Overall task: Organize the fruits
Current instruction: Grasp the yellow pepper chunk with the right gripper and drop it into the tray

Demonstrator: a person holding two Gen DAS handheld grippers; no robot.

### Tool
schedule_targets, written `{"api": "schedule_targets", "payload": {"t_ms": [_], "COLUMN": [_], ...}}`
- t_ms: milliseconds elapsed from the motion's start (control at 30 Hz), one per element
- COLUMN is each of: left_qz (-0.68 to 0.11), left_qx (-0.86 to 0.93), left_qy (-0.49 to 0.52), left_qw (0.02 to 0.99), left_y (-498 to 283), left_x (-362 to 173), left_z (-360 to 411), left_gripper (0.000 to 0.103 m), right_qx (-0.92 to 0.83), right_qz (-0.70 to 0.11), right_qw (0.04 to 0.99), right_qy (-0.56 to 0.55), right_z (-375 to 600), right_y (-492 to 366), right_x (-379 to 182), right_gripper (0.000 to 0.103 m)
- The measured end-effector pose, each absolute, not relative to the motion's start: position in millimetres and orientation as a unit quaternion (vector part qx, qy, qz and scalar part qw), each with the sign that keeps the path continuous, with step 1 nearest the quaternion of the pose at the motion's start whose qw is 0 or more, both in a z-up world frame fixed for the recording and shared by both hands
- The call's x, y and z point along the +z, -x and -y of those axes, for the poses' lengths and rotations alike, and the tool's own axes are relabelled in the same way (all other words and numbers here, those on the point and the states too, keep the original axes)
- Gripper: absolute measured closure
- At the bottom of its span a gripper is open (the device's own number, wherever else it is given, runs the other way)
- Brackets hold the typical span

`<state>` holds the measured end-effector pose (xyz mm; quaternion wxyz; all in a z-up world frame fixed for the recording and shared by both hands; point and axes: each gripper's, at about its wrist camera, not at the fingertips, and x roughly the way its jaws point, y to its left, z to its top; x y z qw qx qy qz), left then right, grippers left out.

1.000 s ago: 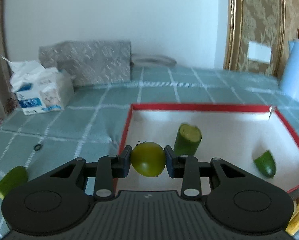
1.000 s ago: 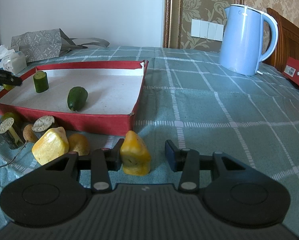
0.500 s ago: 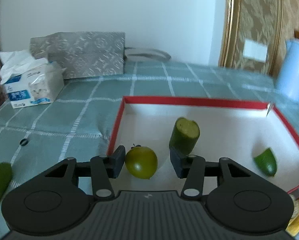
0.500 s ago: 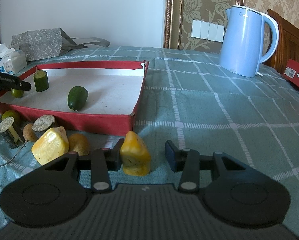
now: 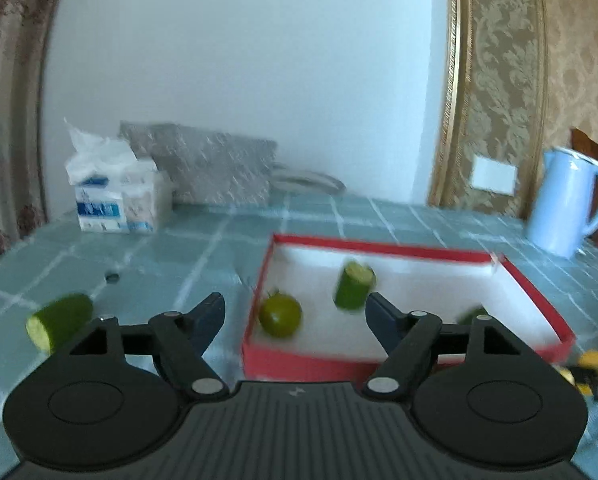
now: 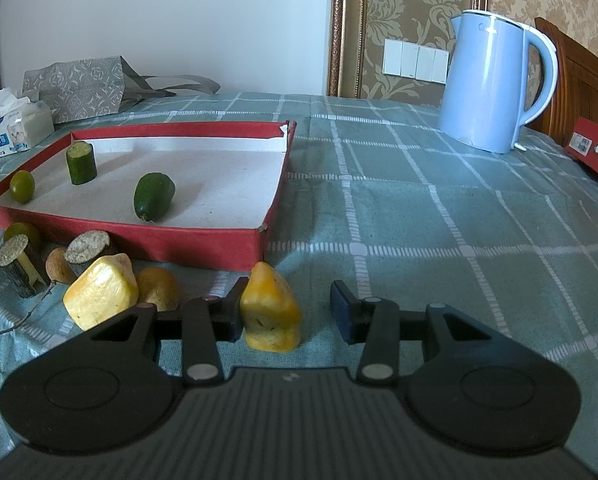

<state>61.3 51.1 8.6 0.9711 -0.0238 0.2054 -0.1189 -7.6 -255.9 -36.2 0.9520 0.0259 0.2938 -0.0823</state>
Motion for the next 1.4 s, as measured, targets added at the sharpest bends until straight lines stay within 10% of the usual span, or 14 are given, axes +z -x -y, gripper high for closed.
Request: {"api": "schedule_targets", "payload": {"t_ms": [1400], "left_qz": [-0.317], "left_qx": [-0.122], "left_qy": [-0.057], "left_qw": [0.939], "left_y": [-54.2], "left_x": [-30.0], "left_z": [-36.4], "left_gripper": [0.006], "right_qx": [-0.045], "right_qz": [-0.22], "right_qw": [0.974], "right_qy": [-0.012], "right_z": [248.8], "right_y": [-20.7], "right_x": [28.7], "right_gripper": [0.079]}}
